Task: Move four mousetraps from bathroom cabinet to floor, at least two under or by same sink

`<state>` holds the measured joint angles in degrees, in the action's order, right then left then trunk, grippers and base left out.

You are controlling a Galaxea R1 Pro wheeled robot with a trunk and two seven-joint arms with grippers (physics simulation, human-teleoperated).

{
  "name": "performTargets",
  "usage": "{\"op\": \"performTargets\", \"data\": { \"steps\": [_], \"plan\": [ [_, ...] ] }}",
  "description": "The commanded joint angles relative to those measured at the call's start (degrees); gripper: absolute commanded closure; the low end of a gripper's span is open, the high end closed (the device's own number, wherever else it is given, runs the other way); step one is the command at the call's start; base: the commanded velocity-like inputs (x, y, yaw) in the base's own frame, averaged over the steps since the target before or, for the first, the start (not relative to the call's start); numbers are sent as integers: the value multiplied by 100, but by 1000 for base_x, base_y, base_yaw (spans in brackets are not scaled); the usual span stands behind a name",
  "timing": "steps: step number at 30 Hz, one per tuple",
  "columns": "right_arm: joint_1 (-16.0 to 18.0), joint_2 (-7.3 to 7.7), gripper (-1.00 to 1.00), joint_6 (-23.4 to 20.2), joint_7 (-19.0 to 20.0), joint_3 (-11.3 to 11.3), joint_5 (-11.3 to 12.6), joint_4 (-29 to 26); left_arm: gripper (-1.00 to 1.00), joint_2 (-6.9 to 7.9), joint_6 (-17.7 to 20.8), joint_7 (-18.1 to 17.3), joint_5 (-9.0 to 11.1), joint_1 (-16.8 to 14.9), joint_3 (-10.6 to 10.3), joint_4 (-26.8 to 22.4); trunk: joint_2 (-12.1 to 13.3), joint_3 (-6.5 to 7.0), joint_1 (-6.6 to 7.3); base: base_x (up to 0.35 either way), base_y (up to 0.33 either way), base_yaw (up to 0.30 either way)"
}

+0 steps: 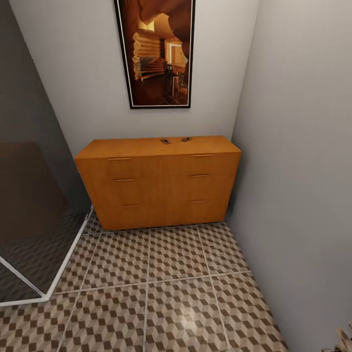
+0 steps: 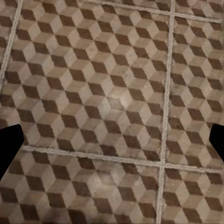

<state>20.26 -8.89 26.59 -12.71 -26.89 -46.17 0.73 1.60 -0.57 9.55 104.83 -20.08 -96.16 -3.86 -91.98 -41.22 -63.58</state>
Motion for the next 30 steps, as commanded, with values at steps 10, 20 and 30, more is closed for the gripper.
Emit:
{"op": "performTargets", "data": {
  "steps": [10, 20, 30],
  "plan": [
    [4, -9, -100, 3, -72, -55, -20, 6, -100, 3, -5, 47, 23, -5, -51, -17, -2, -5, -3, 333, 0, 0],
    [12, -6, -100, -2, -37, -43, -66, -9, -100, -3, -5, 47, 13, -5, -51, -8, -2, -5, -3, 337, 0, 0],
    [34, -17, -100, 25, -21, -20, -109, -1, -100, -53, -68, -32, -10, 128, -81, -49, -2, -5, -3, 101, 0, 0]
  ]
}}
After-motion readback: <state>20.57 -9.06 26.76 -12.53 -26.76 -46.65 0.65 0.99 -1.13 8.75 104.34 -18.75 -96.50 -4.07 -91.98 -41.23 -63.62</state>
